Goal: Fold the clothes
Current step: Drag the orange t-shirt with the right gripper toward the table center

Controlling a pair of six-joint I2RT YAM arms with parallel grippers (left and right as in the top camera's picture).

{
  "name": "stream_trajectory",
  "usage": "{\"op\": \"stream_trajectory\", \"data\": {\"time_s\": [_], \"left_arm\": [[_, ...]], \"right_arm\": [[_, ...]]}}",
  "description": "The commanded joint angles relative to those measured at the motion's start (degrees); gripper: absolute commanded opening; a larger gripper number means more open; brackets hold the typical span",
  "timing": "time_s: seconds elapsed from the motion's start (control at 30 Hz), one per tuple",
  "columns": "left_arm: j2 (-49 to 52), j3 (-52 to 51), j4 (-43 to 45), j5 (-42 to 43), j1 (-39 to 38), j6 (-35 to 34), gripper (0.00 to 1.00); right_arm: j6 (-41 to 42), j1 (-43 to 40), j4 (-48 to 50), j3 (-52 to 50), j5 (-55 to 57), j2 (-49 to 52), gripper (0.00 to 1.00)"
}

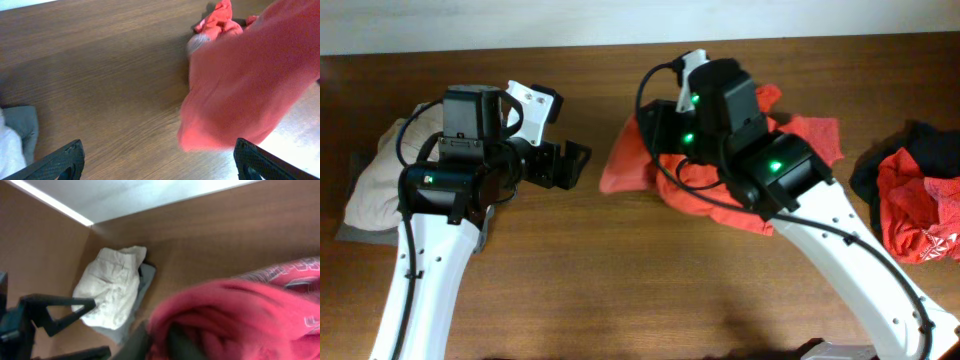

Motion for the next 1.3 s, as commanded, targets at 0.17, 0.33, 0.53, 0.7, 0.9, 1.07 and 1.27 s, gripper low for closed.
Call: {"op": "stream_trajectory", "data": {"time_s": [0.17,0.33,0.53,0.7,0.9,1.07,1.27], "left_arm": [[-0.1,1.0,0.2,-2.8,-0.1,1.2,0.95],[-0.1,1.0,0.2,-2.8,-0.1,1.2,0.96],[-0.1,1.0,0.9,-2.8,-0.1,1.2,0.96],[-0.1,1.0,1.3,-2.8,-0.1,1.2,0.96],[-0.1,1.0,1.3,-2.7,-0.1,1.2,0.96],[-0.1,1.0,1.2,-2.7,-0.1,1.2,0.96],[-0.1,1.0,1.2,-2.7,-0.1,1.1,0.96]], "right_arm": [[-3.4,-6.7,-11.8,0.7,11.7,-0.3,0.59],[-3.4,-18.1,-24.9,0.3,11.7,0.5,0.66],[-4.9,-30.3,-30.6,-7.5,8.7,3.9,0.67],[-7.5,-36.4,-22.7,-19.4,0.0,7.8,0.66],[-6.9,-37.3,-12.0,-29.5,-0.9,10.0,0.66],[-5.4,-37.4,-6.7,-34.6,-0.8,11.2,0.66],[-1.9,-37.4,-0.6,-41.0,-0.9,12.1,0.61]]}}
